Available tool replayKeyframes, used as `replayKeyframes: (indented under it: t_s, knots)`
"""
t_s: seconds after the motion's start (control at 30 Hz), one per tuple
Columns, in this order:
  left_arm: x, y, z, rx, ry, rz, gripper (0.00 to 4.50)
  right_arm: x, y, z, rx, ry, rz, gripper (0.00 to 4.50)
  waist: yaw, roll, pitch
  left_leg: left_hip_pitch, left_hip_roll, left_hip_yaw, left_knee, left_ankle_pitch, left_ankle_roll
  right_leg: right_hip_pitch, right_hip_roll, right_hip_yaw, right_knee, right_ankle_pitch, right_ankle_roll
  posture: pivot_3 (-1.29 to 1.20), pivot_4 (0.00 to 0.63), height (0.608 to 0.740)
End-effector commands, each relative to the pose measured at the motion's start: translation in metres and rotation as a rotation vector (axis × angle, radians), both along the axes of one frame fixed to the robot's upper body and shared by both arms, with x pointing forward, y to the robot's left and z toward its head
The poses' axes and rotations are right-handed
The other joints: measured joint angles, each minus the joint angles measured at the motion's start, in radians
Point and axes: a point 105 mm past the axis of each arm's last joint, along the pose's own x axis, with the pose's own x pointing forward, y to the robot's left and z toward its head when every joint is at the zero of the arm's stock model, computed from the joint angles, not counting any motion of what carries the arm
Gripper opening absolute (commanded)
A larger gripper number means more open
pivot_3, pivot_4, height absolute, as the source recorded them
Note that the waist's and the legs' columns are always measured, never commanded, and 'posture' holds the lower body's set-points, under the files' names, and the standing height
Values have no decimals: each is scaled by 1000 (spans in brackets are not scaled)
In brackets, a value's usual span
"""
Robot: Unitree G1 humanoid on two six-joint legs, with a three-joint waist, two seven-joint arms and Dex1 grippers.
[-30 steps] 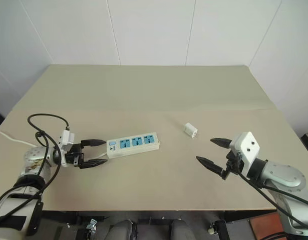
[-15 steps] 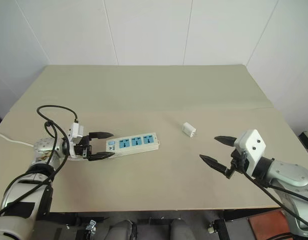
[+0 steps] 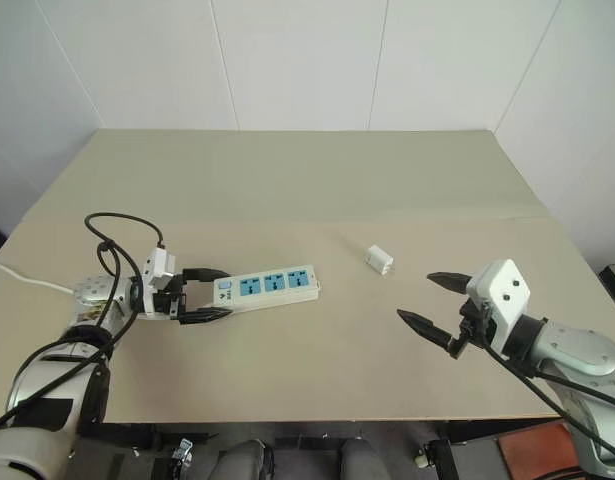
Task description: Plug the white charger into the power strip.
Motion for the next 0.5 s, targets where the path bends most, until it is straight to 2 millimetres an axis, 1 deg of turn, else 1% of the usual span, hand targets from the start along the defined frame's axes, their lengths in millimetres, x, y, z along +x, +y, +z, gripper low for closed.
replayKeyframes:
  t_s: [0.03, 0.2, 0.3, 0.37, 0.5]
  knots:
    - [2, 0, 5, -2, -37, -1, 4457, -2, -1, 14, 2, -55, -10, 4500, -1, 0, 0, 0, 0, 0, 0, 0, 0, 0, 0, 0, 0, 0, 0, 0, 150, 740]
    - [1, 4, -1, 25, -34, 24, 4457, -2, -2, 16, 2, -60, -14, 4500, -2, 0, 0, 0, 0, 0, 0, 0, 0, 0, 0, 0, 0, 0, 0, 0, 150, 740]
    - [1, 6, -3, 34, -22, 37, 3877, -2, -3, 16, 1, -62, -16, 4500, -1, 0, 0, 0, 0, 0, 0, 0, 0, 0, 0, 0, 0, 0, 0, 0, 150, 740]
    - [0, 7, -6, 40, -19, 46, 3286, -1, -3, 16, 1, -65, -16, 4500, -1, 0, 0, 0, 0, 0, 0, 0, 0, 0, 0, 0, 0, 0, 0, 0, 150, 740]
    - [-1, 6, -7, 25, -17, 47, 3266, 0, -2, 15, 3, -64, -12, 4500, -3, 0, 0, 0, 0, 0, 0, 0, 0, 0, 0, 0, 0, 0, 0, 0, 150, 740]
